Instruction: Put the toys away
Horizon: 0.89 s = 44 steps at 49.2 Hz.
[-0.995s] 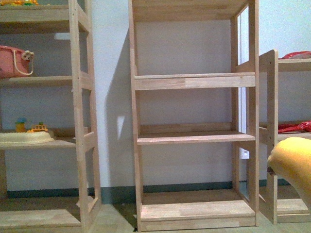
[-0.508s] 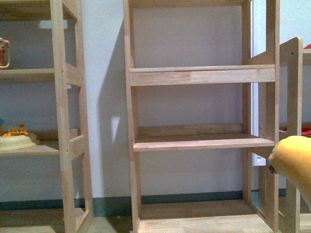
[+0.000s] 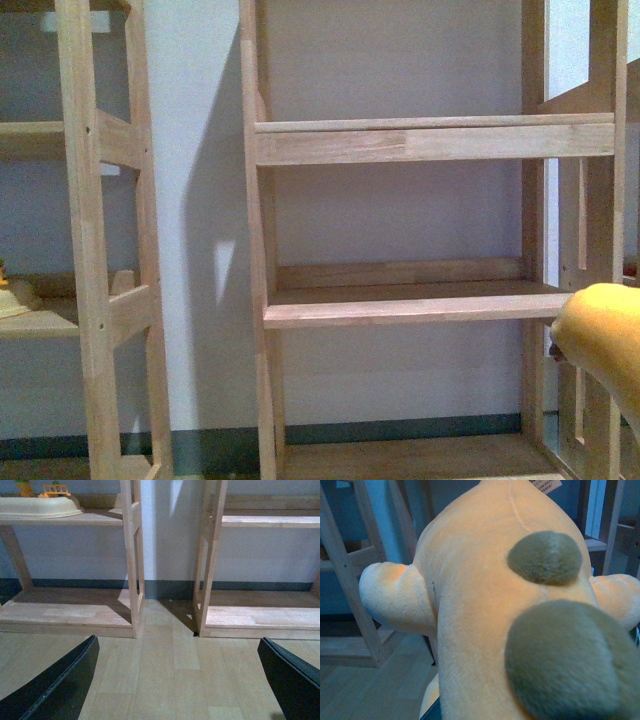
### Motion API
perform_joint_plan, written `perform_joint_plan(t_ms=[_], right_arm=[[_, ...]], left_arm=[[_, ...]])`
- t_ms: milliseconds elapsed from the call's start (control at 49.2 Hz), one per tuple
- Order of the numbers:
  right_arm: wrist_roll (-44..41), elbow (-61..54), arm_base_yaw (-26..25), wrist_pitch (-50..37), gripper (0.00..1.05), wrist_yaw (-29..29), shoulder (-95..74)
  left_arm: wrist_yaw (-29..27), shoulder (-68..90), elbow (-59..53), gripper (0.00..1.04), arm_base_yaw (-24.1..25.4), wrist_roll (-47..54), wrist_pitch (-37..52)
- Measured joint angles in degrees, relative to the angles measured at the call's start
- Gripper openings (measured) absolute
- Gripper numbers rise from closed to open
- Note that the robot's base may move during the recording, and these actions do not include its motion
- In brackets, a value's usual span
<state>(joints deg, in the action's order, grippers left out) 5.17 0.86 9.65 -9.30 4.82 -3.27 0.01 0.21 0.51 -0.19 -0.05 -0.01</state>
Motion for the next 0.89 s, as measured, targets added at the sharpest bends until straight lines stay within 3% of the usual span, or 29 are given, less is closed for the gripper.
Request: perform_joint_plan(t_ms=[894], right_arm=[[0.00,0.00,0.04,0.00,0.20,-0.11,0.00]], left_arm=[[-0.02,0.02,0.00,0.99,0.02,-0.02,-0.02]])
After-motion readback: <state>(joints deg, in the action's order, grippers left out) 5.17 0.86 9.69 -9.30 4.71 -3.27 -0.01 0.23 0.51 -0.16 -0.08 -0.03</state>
